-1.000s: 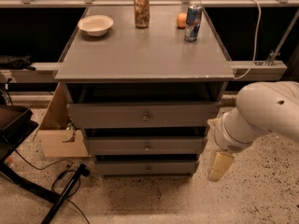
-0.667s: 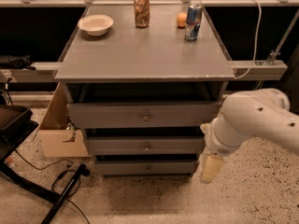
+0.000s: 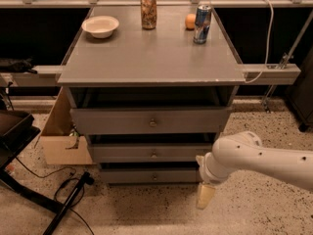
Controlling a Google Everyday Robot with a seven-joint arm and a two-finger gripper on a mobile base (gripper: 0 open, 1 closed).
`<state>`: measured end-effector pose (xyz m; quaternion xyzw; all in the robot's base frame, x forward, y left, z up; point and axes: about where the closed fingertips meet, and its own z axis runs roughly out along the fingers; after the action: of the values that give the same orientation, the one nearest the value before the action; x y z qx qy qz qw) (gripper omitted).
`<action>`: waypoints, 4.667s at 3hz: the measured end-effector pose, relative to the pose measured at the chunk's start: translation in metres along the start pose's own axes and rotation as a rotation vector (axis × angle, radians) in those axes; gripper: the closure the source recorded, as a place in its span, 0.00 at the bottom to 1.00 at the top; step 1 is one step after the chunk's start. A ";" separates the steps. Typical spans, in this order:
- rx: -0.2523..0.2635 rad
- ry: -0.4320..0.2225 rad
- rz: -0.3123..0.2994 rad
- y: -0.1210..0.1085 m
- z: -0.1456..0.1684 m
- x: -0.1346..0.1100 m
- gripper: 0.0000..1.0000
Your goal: Open bottom drawer
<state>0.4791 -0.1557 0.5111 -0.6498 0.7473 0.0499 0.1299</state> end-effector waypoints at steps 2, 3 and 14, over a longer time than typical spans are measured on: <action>-0.057 0.016 0.025 0.000 0.094 0.039 0.00; -0.057 0.016 0.025 0.000 0.094 0.039 0.00; -0.006 0.195 0.027 -0.104 0.352 0.062 0.65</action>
Offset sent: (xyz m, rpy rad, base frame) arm 0.0218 -0.0255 -0.1434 -0.0305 0.0881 -0.0216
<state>0.6192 -0.1452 0.1659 -0.6420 0.7648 -0.0096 0.0536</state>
